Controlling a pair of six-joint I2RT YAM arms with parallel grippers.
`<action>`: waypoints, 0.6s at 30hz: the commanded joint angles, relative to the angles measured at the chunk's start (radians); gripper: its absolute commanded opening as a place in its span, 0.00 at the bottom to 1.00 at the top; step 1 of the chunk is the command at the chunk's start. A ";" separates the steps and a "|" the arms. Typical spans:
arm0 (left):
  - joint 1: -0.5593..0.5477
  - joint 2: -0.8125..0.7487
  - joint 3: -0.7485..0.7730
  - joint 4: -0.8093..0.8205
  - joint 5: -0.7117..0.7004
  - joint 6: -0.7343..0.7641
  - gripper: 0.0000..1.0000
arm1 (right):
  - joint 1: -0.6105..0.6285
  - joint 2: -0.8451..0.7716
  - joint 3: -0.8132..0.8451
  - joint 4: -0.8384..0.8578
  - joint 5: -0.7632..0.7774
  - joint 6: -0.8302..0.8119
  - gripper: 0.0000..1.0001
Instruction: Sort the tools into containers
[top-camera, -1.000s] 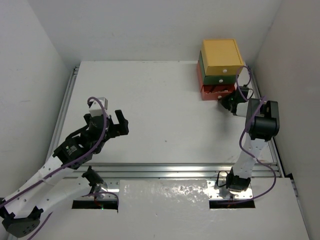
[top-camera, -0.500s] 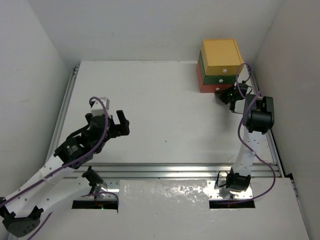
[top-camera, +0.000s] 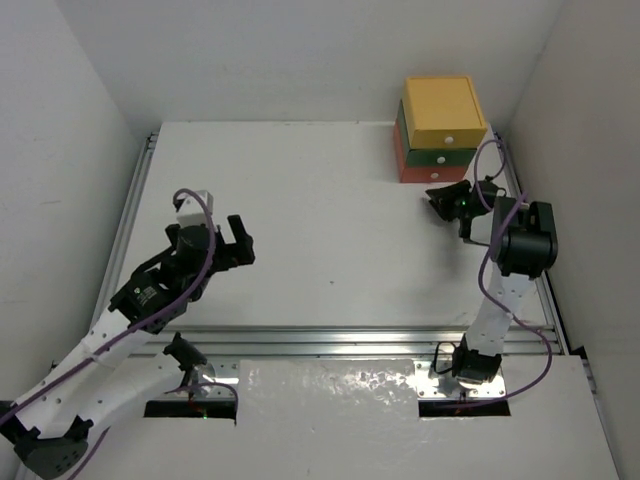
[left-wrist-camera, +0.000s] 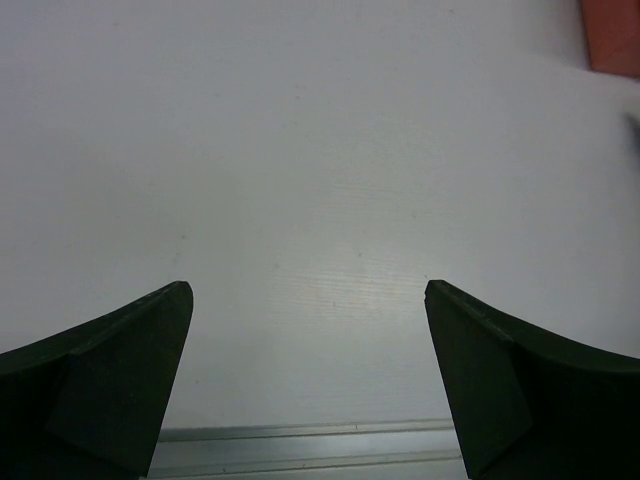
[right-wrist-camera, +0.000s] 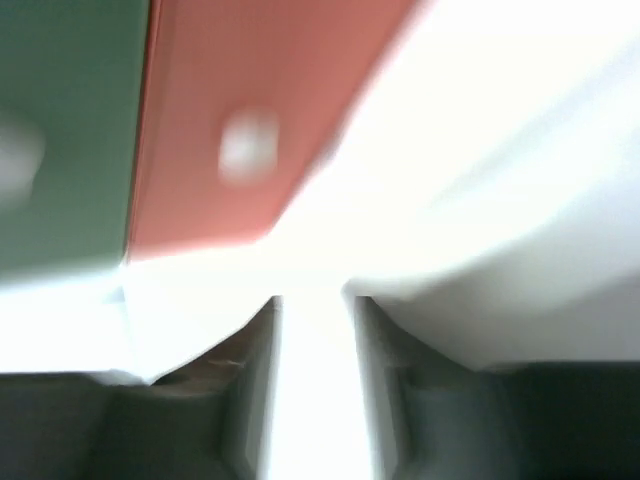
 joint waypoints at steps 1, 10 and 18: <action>0.157 -0.016 0.014 0.044 0.005 0.003 1.00 | 0.015 -0.252 -0.211 0.094 0.006 0.017 0.48; 0.292 -0.153 0.002 0.053 -0.076 -0.026 1.00 | 0.295 -0.995 -0.335 -0.688 0.203 -0.447 0.99; 0.292 -0.179 0.016 0.078 -0.182 0.063 1.00 | 0.419 -1.558 -0.212 -1.328 0.465 -0.734 0.99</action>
